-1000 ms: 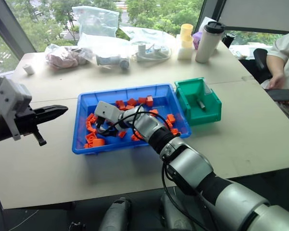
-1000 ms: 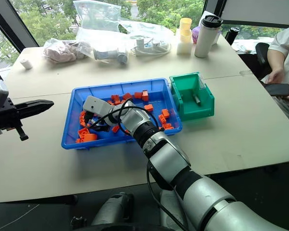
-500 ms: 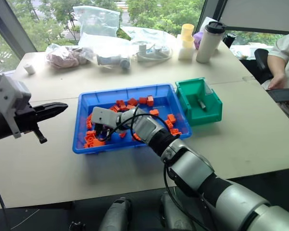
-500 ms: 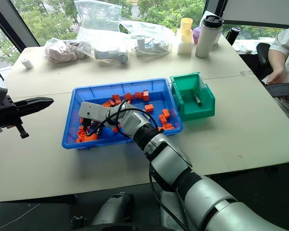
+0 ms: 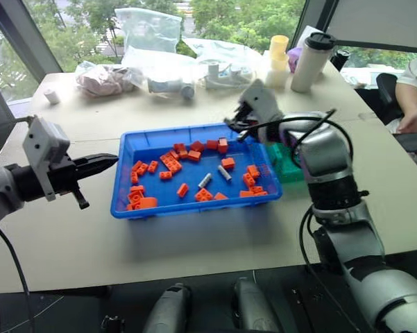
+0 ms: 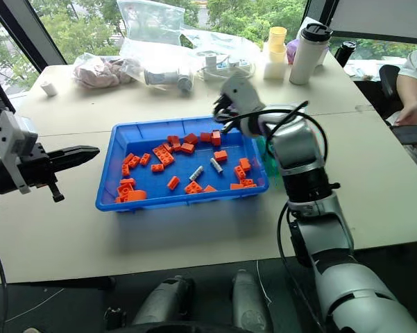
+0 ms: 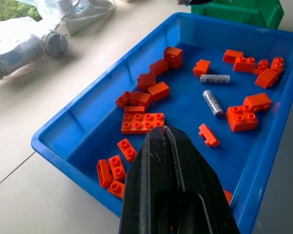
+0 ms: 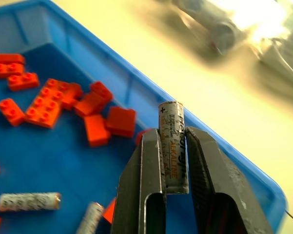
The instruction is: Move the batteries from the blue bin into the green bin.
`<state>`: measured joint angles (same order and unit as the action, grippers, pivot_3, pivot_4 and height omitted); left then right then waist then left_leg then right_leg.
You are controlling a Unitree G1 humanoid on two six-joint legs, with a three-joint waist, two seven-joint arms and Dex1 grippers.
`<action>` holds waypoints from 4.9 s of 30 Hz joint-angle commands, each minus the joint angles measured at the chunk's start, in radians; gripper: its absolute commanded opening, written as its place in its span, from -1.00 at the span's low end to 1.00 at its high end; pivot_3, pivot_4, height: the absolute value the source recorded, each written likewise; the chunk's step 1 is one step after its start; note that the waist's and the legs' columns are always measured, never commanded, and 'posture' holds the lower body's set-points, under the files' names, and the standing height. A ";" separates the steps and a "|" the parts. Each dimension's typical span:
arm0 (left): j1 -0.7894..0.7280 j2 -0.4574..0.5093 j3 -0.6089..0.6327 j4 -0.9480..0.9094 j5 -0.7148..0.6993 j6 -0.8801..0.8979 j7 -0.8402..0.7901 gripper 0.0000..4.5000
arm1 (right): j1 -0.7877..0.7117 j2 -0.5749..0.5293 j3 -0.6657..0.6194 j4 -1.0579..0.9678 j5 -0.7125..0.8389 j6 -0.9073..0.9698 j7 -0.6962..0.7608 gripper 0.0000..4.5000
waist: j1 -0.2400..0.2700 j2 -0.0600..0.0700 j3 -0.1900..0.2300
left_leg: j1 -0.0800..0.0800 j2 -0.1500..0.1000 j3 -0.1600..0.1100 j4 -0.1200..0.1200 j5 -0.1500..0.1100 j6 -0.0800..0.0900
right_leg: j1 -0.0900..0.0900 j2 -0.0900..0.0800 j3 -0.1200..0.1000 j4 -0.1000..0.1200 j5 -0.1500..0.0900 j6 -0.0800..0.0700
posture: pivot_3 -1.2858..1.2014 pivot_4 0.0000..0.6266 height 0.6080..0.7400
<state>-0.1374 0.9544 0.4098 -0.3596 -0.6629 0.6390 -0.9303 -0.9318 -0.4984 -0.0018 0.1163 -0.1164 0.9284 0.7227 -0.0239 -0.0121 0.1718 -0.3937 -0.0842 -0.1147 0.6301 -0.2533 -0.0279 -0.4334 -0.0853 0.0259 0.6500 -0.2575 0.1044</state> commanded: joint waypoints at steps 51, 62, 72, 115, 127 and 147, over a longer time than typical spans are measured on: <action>-0.081 -0.068 -0.093 -0.011 0.014 -0.042 0.040 -1.00 | 0.087 -0.012 0.506 0.061 0.144 -0.473 0.230 0.97 | 0.003 -0.001 0.000 | 0.001 0.005 0.002 0.001 0.000 0.000 | 0.001 0.004 0.000 -0.001 0.001 -0.001 | 0.03 -0.52 1.00; -0.057 -0.073 -0.079 -0.040 0.000 -0.030 0.068 -1.00 | 0.022 0.055 0.488 0.281 0.079 -0.653 0.308 0.97 | 0.004 -0.001 0.000 | 0.001 0.004 0.002 0.001 0.000 0.000 | 0.001 0.004 0.000 -0.001 0.001 -0.002 | 0.03 -0.52 1.00; -0.057 -0.070 -0.079 -0.041 -0.002 -0.033 0.074 -1.00 | -0.098 0.140 0.508 0.552 0.010 -0.845 0.425 0.97 | 0.002 -0.001 0.000 | 0.002 0.005 0.002 0.001 0.000 0.000 | 0.001 0.005 0.000 -0.001 0.001 -0.002 | 0.03 -0.52 1.00; -0.156 -0.132 -0.189 0.055 0.049 -0.087 0.043 -1.00 | 0.060 -0.329 0.066 0.231 0.047 -0.355 0.247 0.07 | -0.016 0.001 0.001 | 0.002 0.006 0.005 0.001 0.000 0.000 | 0.002 0.004 0.001 -0.001 0.002 -0.002 | 0.03 -0.52 1.00; -0.144 -0.127 -0.177 0.036 0.046 -0.081 0.049 -1.00 | 0.113 -0.107 0.140 -0.217 0.222 -0.054 0.189 0.74 | -0.016 0.000 0.000 | 0.002 0.007 0.003 0.001 0.000 0.000 | 0.002 0.004 0.000 -0.001 0.002 -0.002 | 0.03 -0.52 1.00; -0.116 -0.118 -0.154 0.005 0.034 -0.071 0.064 -1.00 | 0.287 0.082 0.253 -0.242 0.238 0.072 -0.054 0.74 | 0.007 0.001 0.000 | 0.002 0.006 0.002 0.002 0.000 0.000 | 0.002 0.004 0.000 -0.001 0.002 -0.002 | 0.03 -0.52 1.00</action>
<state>-0.2475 0.8220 0.2192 -0.3260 -0.6207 0.5721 -0.8689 -0.6434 -0.4322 0.2453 -0.1052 0.1147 1.0037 0.6836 -0.0173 -0.0115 0.1720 -0.3922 -0.0784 -0.1121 0.6319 -0.2534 -0.0278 -0.4314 -0.0814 0.0256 0.6488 -0.2559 0.1021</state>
